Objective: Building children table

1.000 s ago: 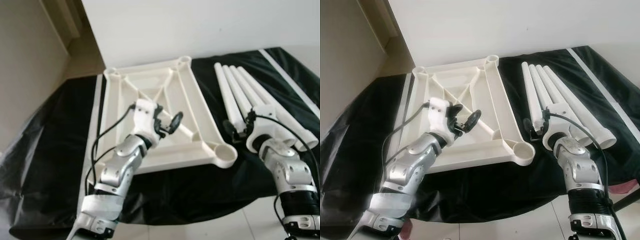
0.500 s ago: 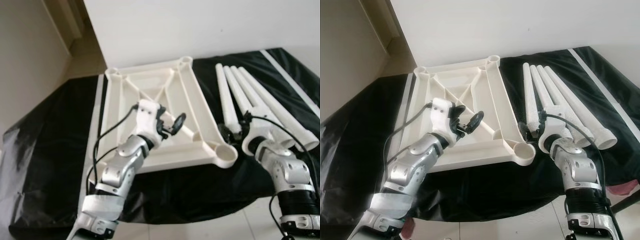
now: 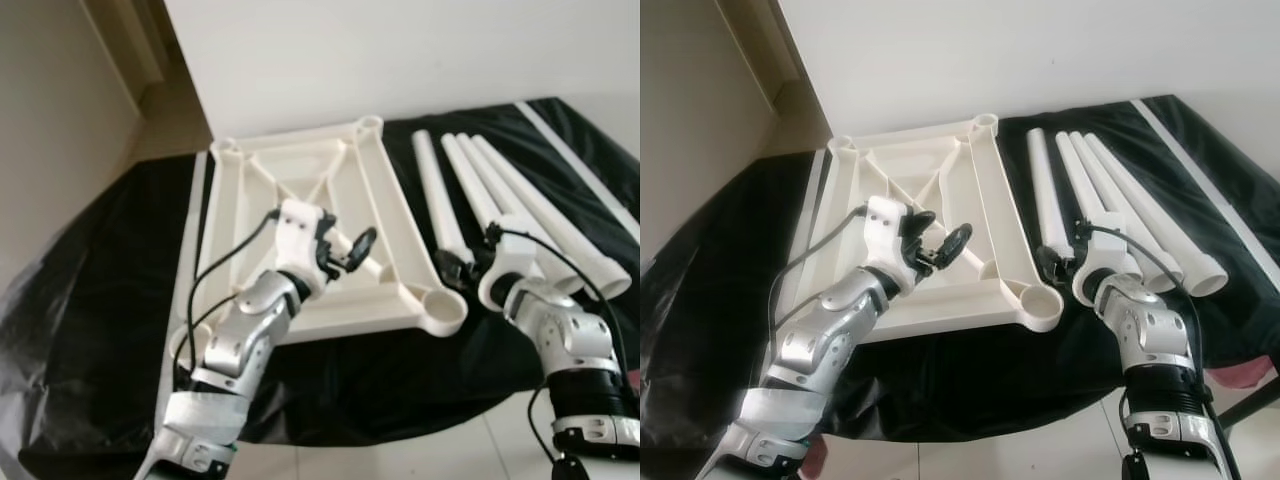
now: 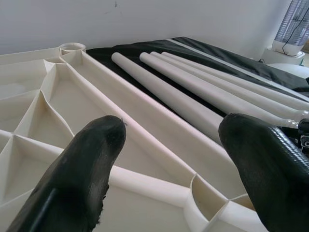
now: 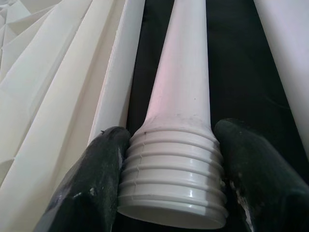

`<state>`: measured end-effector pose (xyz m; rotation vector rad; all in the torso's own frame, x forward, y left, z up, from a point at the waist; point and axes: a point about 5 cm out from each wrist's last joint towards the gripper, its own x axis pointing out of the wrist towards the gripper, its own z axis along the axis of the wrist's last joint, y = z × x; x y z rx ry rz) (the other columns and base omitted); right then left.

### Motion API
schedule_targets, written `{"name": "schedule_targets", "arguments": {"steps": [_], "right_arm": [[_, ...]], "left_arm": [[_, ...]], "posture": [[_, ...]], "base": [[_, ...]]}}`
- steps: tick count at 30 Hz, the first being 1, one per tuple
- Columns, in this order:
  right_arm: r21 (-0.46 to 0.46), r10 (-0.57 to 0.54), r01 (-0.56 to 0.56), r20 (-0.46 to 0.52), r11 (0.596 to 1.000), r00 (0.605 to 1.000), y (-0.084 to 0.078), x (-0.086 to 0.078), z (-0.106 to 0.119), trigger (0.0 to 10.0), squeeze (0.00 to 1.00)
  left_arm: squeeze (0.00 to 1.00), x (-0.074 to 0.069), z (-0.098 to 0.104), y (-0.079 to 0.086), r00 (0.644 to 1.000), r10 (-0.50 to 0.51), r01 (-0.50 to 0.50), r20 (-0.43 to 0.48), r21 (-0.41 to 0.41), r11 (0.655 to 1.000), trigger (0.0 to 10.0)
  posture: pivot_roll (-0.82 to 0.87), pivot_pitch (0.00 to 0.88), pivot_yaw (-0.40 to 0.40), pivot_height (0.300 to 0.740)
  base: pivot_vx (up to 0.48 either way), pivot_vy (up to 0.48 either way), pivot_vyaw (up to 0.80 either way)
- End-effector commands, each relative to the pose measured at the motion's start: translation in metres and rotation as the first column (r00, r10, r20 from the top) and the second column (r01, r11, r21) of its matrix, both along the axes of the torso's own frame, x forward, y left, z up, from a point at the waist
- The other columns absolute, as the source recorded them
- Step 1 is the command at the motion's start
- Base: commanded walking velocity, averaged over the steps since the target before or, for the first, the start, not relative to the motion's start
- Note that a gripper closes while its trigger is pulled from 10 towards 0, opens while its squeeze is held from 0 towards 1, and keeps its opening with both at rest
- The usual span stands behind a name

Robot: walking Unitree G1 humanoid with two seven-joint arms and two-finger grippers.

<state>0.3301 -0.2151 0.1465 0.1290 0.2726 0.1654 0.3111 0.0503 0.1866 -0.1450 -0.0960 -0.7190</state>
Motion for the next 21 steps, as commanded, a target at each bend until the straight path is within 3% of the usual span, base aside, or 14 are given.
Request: {"name": "schedule_targets", "arguments": {"steps": [1, 2, 3, 4, 5, 15, 18, 19, 21], "right_arm": [[0.026, 0.014, -0.012, -0.078, 1.0, 0.997, 0.009, -0.008, -0.017, 0.0, 0.0], [0.026, 0.014, -0.012, -0.078, 1.0, 0.997, 0.009, -0.008, -0.017, 0.0, 0.0], [0.023, 0.01, -0.008, -0.09, 1.0, 0.996, 0.012, -0.011, -0.021, 3.9, 0.0], [0.023, 0.01, -0.008, -0.09, 1.0, 0.996, 0.012, -0.011, -0.021, 3.9, 0.0], [0.016, 0.001, 0.0, -0.09, 1.0, 0.996, 0.015, -0.015, -0.023, 10.0, 0.0], [-0.012, -0.118, 0.117, -0.024, 0.993, 0.993, 0.024, -0.042, -0.018, 10.0, 0.0], [-0.016, -0.131, 0.131, -0.017, 0.991, 0.991, 0.032, -0.058, -0.012, 10.0, 0.0], [-0.023, -0.143, 0.143, -0.023, 0.99, 0.989, 0.032, -0.064, -0.011, 10.0, 0.21], [-0.023, -0.143, 0.143, -0.023, 0.99, 0.989, 0.032, -0.064, -0.011, 10.0, 0.21]], "left_arm": [[0.0, -0.007, -0.002, -0.004, 0.992, -0.129, 0.128, 0.008, 0.018, 0.992, 10.0], [0.0, -0.007, -0.002, -0.004, 0.992, -0.129, 0.128, 0.008, 0.018, 0.992, 10.0], [0.0, -0.007, -0.001, -0.005, 0.992, -0.13, 0.13, 0.007, 0.015, 0.991, 10.0], [0.0, -0.007, -0.001, -0.005, 0.992, -0.13, 0.13, 0.007, 0.015, 0.991, 10.0], [0.0, -0.007, -0.001, -0.006, 0.991, -0.13, 0.13, 0.007, 0.012, 0.991, 10.0], [0.0, -0.008, 0.0, -0.005, 0.992, -0.129, 0.129, 0.006, 0.005, 0.992, 10.0], [0.0, -0.008, 0.002, -0.005, 0.992, -0.129, 0.129, 0.01, 0.003, 0.992, 10.0], [0.0, -0.008, 0.003, -0.004, 0.991, -0.131, 0.131, 0.011, 0.002, 0.991, 10.0], [0.0, -0.008, 0.003, -0.004, 0.991, -0.131, 0.131, 0.011, 0.002, 0.991, 10.0]], "posture": [[-0.12, 0.018, 0.108, 0.74], [-0.12, 0.018, 0.108, 0.74], [-0.12, 0.017, 0.107, 0.74], [-0.12, 0.017, 0.107, 0.74], [-0.12, 0.017, 0.106, 0.74], [-0.13, 0.021, 0.103, 0.74], [-0.13, 0.025, 0.103, 0.74], [-0.13, 0.026, 0.103, 0.74], [-0.13, 0.026, 0.103, 0.74]], "base": [[0.0, 0.0, 0.0], [0.0, 0.0, 0.0], [0.0, 0.0, 0.0], [0.0, 0.0, 0.0], [0.0, 0.0, 0.0], [0.0, 0.0, 0.0], [0.0, 0.0, 0.0], [0.0, 0.0, 0.0], [0.0, 0.0, 0.0]]}}
